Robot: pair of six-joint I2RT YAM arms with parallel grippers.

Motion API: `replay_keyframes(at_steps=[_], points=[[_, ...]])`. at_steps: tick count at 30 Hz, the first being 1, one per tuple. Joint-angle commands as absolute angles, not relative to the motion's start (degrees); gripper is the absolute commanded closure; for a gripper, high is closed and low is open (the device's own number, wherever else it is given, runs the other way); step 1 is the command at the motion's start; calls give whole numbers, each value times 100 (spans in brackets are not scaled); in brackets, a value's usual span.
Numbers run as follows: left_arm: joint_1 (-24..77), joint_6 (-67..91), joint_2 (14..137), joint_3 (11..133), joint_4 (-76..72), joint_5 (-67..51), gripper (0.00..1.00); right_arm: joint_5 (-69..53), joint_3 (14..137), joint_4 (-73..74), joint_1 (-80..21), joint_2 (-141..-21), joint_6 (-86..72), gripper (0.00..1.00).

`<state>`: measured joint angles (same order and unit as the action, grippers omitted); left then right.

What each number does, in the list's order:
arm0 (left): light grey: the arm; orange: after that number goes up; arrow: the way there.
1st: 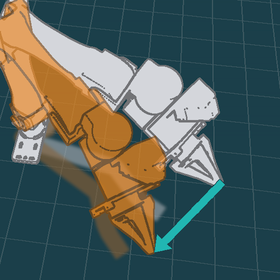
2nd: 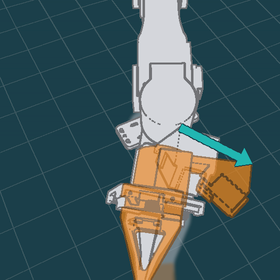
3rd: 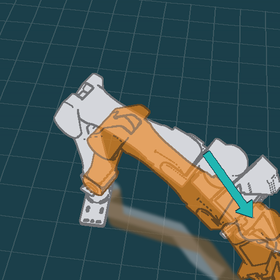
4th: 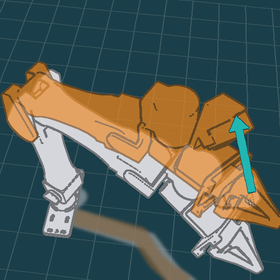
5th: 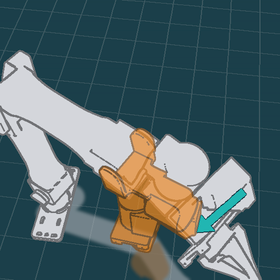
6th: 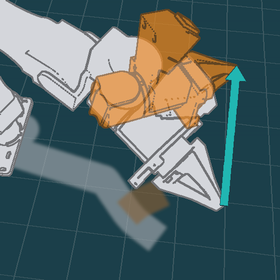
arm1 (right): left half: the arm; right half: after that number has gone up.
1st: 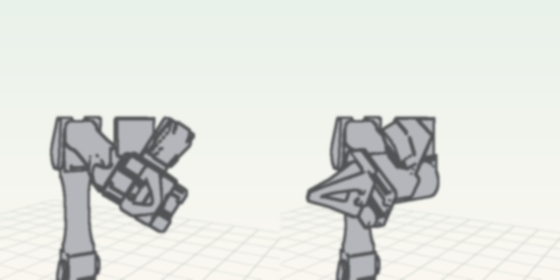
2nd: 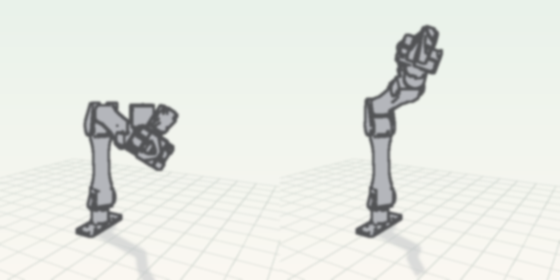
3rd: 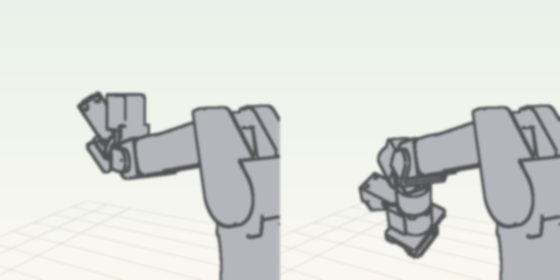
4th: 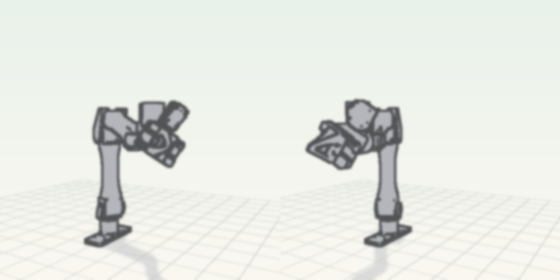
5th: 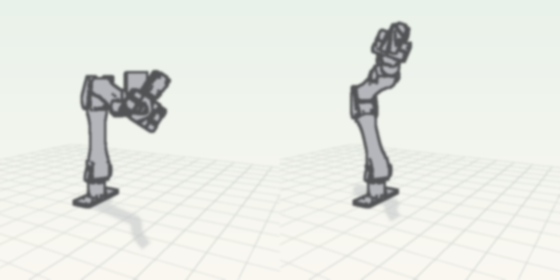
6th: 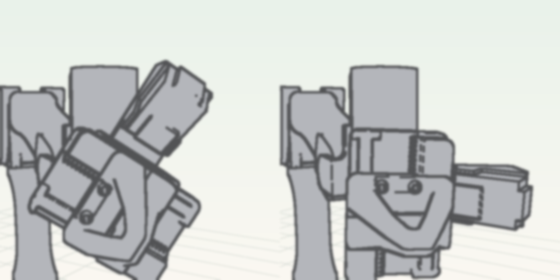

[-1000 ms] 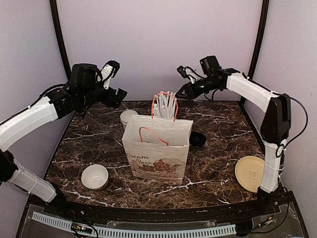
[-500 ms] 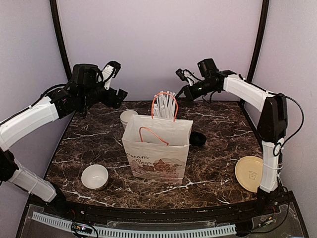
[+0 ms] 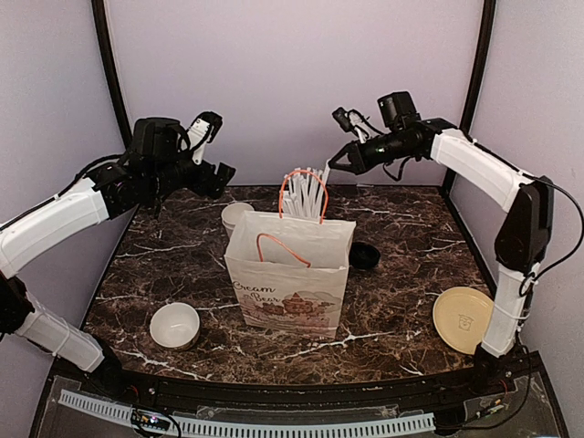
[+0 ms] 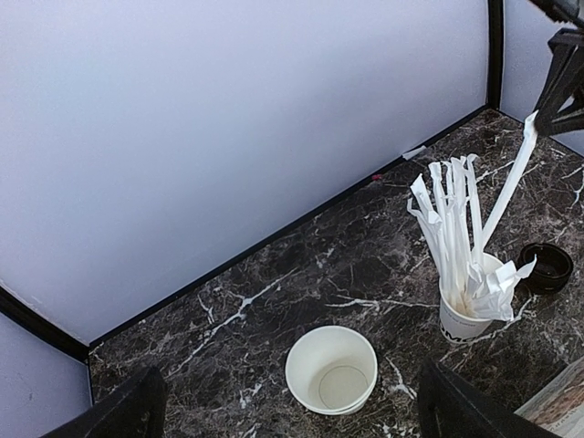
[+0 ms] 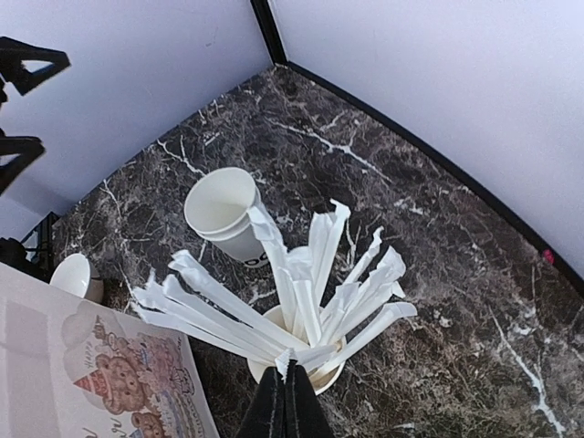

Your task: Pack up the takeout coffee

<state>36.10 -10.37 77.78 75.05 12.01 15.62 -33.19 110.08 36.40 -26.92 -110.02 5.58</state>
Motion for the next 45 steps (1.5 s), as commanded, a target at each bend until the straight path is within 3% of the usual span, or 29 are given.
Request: replay_keyframes(at_steps=[1, 15, 28, 33, 37, 45], points=[[3559, -1101, 7776, 7454, 1038, 1519, 2, -3452, 11079, 3524, -2749, -10394, 682, 100], [3541, -1031, 7794, 7593, 988, 1490, 2, -4398, 12338, 4117, -2675, -9653, 982, 100], [3535, -889, 7596, 7587, 1133, 1545, 2, -6730, 12820, 3599, -2684, -9768, 215, 100], [3541, -866, 7592, 7589, 1135, 1551, 2, -6490, 12850, 3823, -2936, -9817, 405, 100], [3542, -920, 7604, 7654, 1151, 1631, 2, -5508, 12714, 4467, -3382, -9786, 1220, 100], [3539, -975, 7526, 7680, 1182, 1695, 2, -4688, 11750, 4655, -4046, -9699, 1774, 100]])
